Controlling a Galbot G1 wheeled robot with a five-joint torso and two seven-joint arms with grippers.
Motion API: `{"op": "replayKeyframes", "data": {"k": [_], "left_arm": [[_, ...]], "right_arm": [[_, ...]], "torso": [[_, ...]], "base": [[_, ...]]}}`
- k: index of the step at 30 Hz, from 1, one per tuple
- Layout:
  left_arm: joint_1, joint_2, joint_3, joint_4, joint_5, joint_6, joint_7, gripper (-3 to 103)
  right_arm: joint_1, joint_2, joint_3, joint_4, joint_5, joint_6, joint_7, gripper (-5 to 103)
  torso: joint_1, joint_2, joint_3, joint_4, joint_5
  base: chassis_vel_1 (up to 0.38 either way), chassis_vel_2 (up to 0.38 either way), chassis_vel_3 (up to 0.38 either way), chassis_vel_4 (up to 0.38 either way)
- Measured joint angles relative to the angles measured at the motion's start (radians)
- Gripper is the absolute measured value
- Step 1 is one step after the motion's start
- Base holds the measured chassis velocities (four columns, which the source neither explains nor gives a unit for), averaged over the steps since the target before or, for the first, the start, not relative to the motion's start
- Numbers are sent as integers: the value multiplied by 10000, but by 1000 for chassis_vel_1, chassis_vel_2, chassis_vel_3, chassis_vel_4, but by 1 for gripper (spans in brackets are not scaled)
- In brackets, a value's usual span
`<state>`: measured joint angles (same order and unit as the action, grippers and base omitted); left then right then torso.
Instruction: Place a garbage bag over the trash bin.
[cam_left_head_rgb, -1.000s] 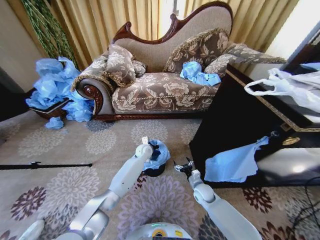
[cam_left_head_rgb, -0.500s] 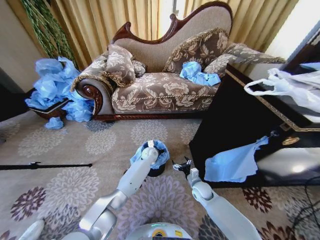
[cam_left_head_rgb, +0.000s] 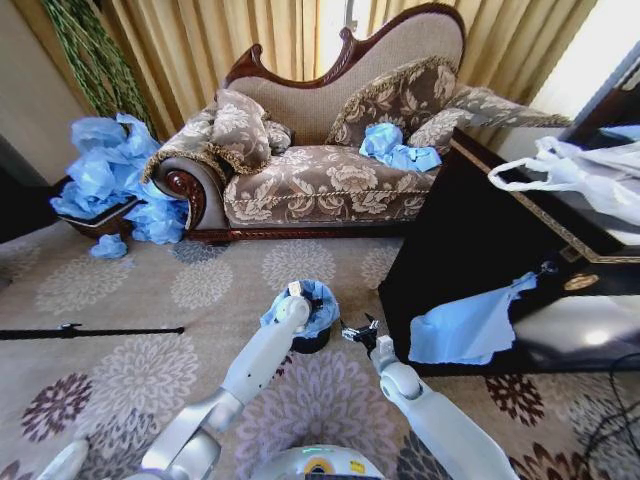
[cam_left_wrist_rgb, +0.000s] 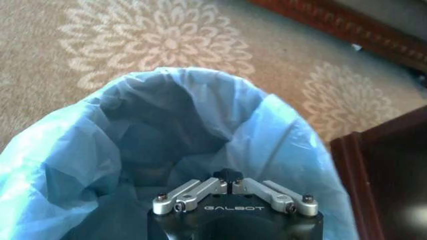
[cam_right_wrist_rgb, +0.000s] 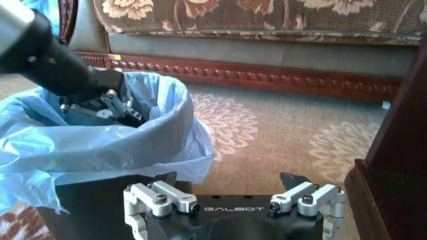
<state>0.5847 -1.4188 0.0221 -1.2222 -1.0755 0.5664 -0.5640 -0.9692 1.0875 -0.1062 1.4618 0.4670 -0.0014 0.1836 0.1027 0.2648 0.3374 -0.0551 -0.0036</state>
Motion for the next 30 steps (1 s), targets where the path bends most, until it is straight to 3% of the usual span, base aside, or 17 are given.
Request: {"op": "replayKeyframes", "data": {"k": [4, 10, 17, 30], "left_arm": [[-253, -182, -5, 518, -246, 11, -196, 0], [-923, -448, 547, 1744, -890, 569, -711, 0], [-1080, -582, 980, 2765, -1168, 639, -590, 0], [-969, -1039, 956, 3396, -999, 667, -275, 0]], "right_arm": [[-36, 0, -3, 33, -14, -6, 32, 100], [-36, 46, -112, 149, -22, -74, 186, 100], [-148, 91, -97, 319, -45, -83, 291, 100], [-181, 21, -29, 459, -51, -60, 376, 100]], "torso": [[1, 0, 1, -2, 0], [0, 0, 1, -2, 0], [0, 0, 1, 0, 1], [0, 0, 1, -1, 1]], "base": [[0, 0, 0, 0], [0, 0, 0, 0], [0, 0, 0, 0], [0, 0, 0, 0]]}}
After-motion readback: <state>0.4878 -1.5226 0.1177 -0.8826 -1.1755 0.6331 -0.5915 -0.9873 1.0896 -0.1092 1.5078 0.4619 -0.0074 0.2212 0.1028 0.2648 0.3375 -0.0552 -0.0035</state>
